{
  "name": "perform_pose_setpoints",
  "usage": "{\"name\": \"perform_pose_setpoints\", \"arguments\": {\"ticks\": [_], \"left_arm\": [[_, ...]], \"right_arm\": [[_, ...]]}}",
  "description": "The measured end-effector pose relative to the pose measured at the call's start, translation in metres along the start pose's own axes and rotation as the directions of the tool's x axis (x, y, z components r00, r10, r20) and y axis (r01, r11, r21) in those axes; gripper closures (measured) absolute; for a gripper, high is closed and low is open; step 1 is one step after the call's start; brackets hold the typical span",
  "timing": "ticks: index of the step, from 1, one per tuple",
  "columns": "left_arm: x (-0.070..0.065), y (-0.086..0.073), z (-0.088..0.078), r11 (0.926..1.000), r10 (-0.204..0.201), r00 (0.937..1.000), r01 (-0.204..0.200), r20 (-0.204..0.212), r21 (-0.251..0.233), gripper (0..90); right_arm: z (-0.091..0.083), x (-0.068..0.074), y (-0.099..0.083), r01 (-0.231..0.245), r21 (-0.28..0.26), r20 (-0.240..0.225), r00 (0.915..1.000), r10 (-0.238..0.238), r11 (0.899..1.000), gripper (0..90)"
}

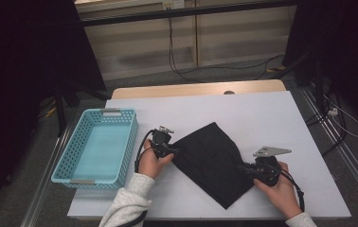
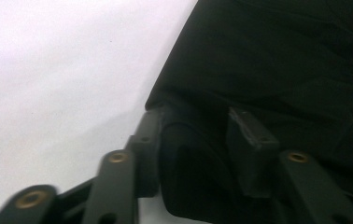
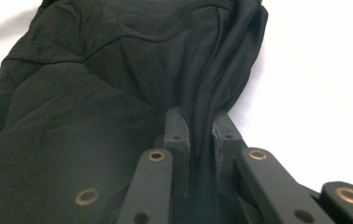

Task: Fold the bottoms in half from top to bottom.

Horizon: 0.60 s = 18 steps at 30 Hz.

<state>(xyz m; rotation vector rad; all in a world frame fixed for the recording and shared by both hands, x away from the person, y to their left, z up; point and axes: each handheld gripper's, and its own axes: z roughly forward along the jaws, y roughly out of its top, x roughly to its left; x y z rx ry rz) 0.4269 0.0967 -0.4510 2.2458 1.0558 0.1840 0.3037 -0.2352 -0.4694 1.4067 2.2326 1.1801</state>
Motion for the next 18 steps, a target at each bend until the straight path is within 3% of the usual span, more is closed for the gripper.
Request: {"name": "perform_pose_setpoints", "arguments": {"ticks": [3,5,7,12,18], "left_arm": [[0.002,0.001,0.000,0.9999,-0.014,0.9995,0.013,0.030,0.011,72.4],[0.000,0.002,0.000,0.9998,0.001,0.9997,-0.002,0.023,0.022,74.8],[-0.002,0.004,0.000,0.9986,-0.026,0.9991,0.024,0.034,0.047,78.0],[-0.001,0.008,0.001,0.9967,-0.033,0.9982,0.029,0.050,0.077,82.0],[0.002,0.022,-0.008,0.9858,-0.022,0.9997,0.021,0.004,0.166,86.4]], "right_arm": [[0.000,0.000,0.000,-0.001,0.000,0.000,1.0000,0.001,1.000,80.1],[0.000,0.000,0.000,-0.003,-0.001,0.000,1.0000,0.003,1.000,80.1],[0.000,0.000,0.000,-0.004,0.000,-0.001,1.0000,0.004,1.000,80.1],[0.000,0.001,0.000,-0.003,-0.002,0.006,1.0000,0.003,1.000,80.3],[-0.001,0.002,0.001,0.006,0.001,0.011,0.9999,-0.006,1.000,80.9]]}}
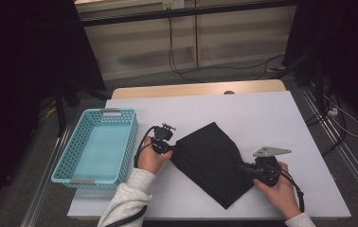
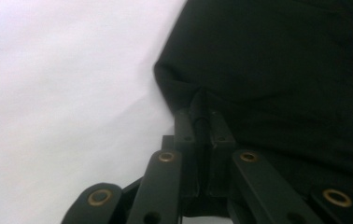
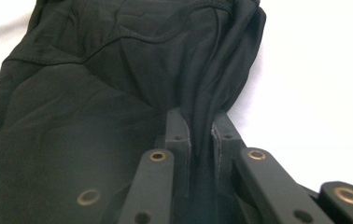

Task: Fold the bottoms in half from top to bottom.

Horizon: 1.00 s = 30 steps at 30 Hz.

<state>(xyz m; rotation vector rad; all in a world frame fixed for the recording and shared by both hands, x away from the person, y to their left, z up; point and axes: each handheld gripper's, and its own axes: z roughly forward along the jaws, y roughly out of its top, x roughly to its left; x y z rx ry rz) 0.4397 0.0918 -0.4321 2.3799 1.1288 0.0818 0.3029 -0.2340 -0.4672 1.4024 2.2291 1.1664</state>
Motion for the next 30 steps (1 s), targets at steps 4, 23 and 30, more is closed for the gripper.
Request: {"name": "perform_pose_setpoints", "arguments": {"ticks": [4,23,30], "left_arm": [[0.004,0.013,-0.012,0.9980,0.001,1.0000,-0.001,0.006,0.063,86.9],[0.006,0.050,-0.038,0.9725,0.055,0.9982,-0.058,0.022,0.225,87.2],[0.007,0.053,-0.044,0.9715,0.059,0.9980,-0.063,0.022,0.228,87.2]], "right_arm": [[0.000,0.001,0.000,0.004,-0.001,-0.004,1.0000,-0.004,1.000,81.5],[-0.009,0.004,0.005,-0.021,-0.054,-0.010,0.9997,0.020,0.998,82.9],[-0.010,0.007,0.007,-0.020,-0.066,-0.006,0.9998,0.020,0.998,83.0]]}}
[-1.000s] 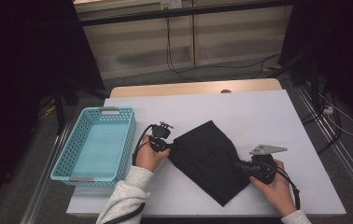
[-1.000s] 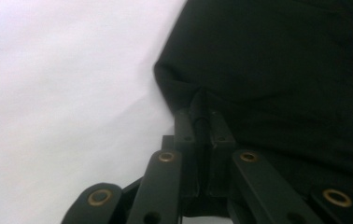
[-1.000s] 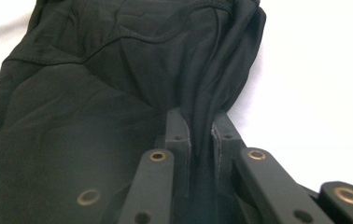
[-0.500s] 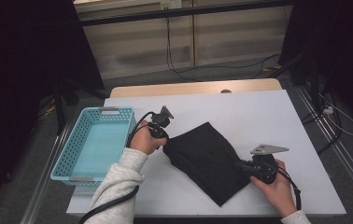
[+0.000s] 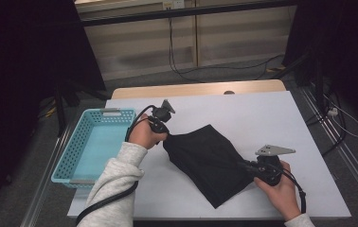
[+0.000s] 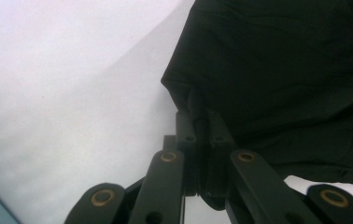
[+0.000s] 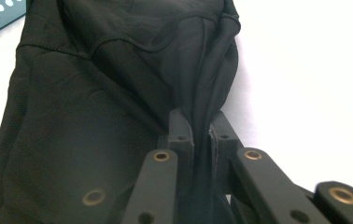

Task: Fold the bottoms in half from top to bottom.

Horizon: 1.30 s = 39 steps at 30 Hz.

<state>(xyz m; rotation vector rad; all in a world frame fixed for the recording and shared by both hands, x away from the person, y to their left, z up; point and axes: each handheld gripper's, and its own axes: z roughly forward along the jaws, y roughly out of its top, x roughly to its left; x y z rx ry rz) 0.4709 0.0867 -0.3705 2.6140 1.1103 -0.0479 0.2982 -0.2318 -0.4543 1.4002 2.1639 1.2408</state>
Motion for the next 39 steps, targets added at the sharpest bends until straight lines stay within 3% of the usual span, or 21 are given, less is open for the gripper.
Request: {"name": "perform_pose_setpoints", "arguments": {"ticks": [21,30,39], "left_arm": [[0.010,0.012,-0.040,0.9986,0.028,0.9996,-0.027,-0.006,0.046,87.2],[0.016,0.009,-0.052,0.9977,0.024,0.9996,-0.025,0.013,0.063,87.2],[0.020,0.004,-0.071,0.9976,0.026,0.9997,-0.026,-0.004,0.065,87.2]], "right_arm": [[0.001,0.018,0.016,0.029,-0.063,-0.017,0.9994,-0.030,0.998,83.0],[0.001,0.026,0.023,0.042,-0.095,-0.016,0.9989,-0.044,0.995,83.0],[0.001,0.036,0.030,0.055,-0.127,-0.028,0.9979,-0.059,0.990,83.0]]}}
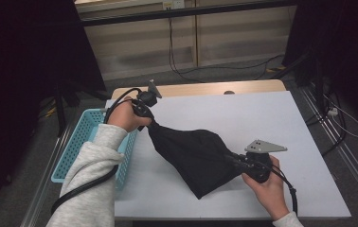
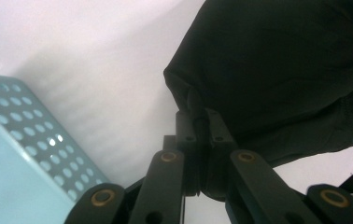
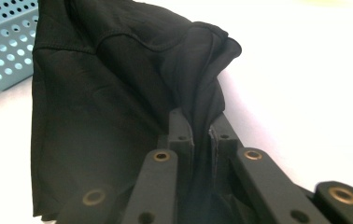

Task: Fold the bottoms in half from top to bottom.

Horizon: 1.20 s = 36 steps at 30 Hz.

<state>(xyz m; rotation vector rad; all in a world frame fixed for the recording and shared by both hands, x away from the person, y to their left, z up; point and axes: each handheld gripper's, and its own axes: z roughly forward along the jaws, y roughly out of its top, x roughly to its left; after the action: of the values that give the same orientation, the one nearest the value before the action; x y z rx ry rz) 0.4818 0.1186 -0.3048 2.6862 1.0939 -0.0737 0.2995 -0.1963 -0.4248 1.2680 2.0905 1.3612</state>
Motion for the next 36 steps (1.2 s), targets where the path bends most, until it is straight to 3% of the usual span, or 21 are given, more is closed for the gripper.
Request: {"name": "perform_pose_setpoints", "arguments": {"ticks": [17,24,36], "left_arm": [[0.007,-0.003,-0.021,0.9992,-0.004,1.0000,0.004,-0.009,0.040,87.2],[0.005,-0.003,-0.035,0.9977,0.002,0.9991,0.001,-0.042,0.068,87.2],[0.009,-0.009,-0.056,0.9986,-0.005,0.9987,0.008,-0.051,0.053,87.2]], "right_arm": [[0.006,0.012,0.010,0.018,-0.032,-0.024,0.9995,-0.019,0.999,82.9],[0.008,0.018,0.014,0.022,-0.050,-0.032,0.9992,-0.024,0.998,82.9],[0.010,0.028,0.025,0.035,-0.095,-0.048,0.9980,-0.040,0.995,82.9]]}}
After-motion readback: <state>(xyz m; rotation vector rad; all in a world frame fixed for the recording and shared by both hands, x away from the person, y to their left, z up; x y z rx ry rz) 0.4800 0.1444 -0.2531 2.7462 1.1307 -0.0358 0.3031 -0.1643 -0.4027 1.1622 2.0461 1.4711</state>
